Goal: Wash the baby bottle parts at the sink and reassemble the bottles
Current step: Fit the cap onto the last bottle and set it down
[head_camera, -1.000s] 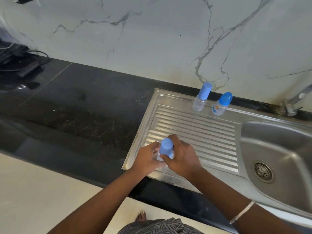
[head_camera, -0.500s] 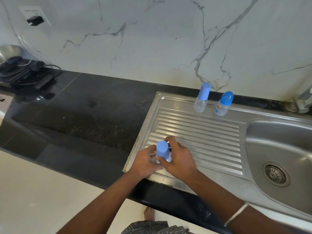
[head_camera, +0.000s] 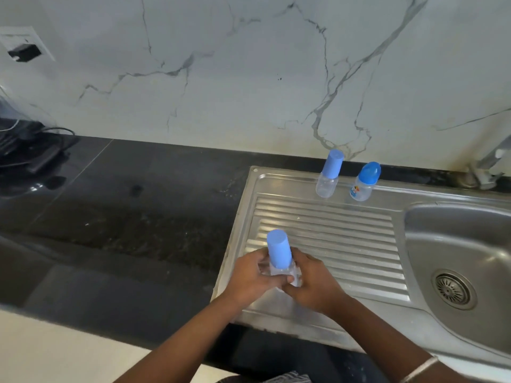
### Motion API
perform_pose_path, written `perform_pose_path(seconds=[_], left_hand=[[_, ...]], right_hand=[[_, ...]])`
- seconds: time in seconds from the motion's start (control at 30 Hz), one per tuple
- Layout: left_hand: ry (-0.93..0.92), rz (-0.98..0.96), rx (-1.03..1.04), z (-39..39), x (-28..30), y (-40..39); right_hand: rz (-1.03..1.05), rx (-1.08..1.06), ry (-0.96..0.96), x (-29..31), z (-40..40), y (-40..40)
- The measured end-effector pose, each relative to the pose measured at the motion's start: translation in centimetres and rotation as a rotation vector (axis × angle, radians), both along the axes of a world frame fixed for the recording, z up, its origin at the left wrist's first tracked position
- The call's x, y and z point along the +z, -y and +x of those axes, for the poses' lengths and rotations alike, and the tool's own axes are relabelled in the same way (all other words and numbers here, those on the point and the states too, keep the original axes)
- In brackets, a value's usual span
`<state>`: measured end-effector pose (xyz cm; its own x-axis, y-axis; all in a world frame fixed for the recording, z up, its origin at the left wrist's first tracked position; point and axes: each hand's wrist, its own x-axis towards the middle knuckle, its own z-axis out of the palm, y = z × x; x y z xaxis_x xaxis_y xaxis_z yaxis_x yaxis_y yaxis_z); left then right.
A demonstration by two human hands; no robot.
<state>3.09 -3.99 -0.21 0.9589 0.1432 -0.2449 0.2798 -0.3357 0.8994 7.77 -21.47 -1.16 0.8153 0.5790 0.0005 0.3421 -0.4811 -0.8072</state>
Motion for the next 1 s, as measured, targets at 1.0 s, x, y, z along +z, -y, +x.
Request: perform_pose_path(seconds=[1.0], left_hand=[[0.153, 0.856, -0.46, 7.7, -5.2, -5.7]], right_hand=[[-0.138, -0.668, 0.059, -2.9, 23.0, -8.0]])
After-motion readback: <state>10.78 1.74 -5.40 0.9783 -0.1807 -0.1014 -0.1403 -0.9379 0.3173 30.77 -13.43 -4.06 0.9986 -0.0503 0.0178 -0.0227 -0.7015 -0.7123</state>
